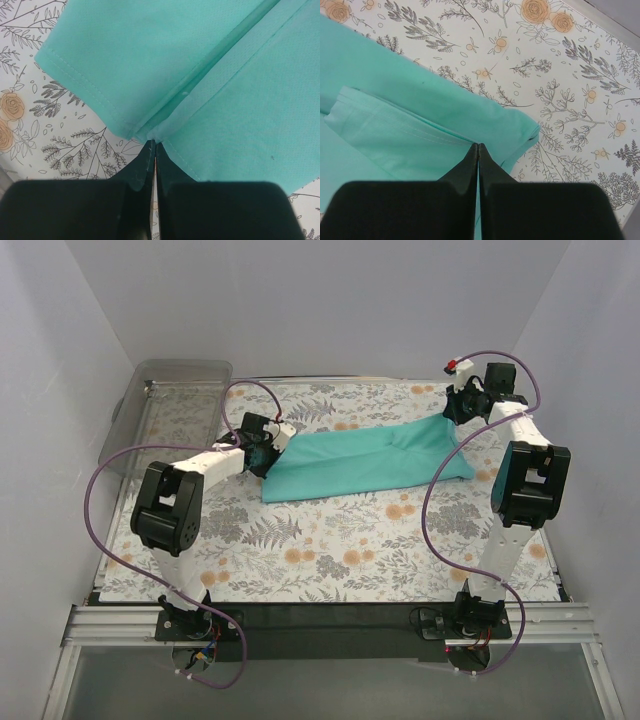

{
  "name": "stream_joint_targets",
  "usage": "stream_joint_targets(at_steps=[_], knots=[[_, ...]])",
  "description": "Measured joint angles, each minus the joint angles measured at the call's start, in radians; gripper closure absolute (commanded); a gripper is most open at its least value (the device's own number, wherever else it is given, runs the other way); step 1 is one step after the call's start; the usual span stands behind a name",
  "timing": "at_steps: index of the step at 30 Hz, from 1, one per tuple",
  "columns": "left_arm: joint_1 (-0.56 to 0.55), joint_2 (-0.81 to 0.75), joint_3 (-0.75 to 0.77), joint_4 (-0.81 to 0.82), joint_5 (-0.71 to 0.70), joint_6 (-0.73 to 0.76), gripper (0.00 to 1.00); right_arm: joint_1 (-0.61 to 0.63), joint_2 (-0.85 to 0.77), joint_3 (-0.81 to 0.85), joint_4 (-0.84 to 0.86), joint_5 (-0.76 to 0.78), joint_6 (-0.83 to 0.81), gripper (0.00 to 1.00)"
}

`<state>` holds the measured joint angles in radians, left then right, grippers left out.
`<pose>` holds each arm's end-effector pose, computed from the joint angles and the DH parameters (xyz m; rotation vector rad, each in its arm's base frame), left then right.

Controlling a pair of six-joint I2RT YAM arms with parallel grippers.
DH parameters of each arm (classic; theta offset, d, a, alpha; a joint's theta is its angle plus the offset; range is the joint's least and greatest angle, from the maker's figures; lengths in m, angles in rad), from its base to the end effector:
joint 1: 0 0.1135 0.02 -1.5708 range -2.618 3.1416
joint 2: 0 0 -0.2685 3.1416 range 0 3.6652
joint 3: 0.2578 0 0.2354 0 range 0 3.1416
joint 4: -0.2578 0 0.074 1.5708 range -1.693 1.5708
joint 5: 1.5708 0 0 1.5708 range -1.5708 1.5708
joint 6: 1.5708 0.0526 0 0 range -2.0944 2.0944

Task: Fold and stack the t-shirts
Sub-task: Fold the tshirt

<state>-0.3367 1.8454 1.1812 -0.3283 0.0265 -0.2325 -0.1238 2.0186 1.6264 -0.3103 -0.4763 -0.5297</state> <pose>0.3565 -0.1263 0.1729 0.1447 2.5787 -0.2486 0.4611 -0.0331 0.2460 -0.6779 2.0802 0.1763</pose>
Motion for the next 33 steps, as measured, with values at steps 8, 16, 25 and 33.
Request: stream_joint_targets(at_steps=[8, 16, 25, 33], knots=[[0.000, 0.018, 0.007, -0.001, 0.000, 0.000, 1.00, 0.005, 0.003, 0.001, 0.001, 0.009, 0.003, 0.99], [0.000, 0.018, 0.019, 0.001, -0.001, -0.016, 0.68, 0.030, 0.058, 0.022, 0.010, 0.075, 0.047, 0.54], [0.001, -0.006, 0.052, 0.008, -0.058, -0.083, 0.31, 0.034, 0.050, 0.027, 0.050, 0.157, 0.187, 0.53], [0.001, -0.278, -0.021, 0.019, -0.113, -0.333, 0.14, -0.124, -0.201, -0.210, -0.031, -0.076, 0.125, 0.55]])
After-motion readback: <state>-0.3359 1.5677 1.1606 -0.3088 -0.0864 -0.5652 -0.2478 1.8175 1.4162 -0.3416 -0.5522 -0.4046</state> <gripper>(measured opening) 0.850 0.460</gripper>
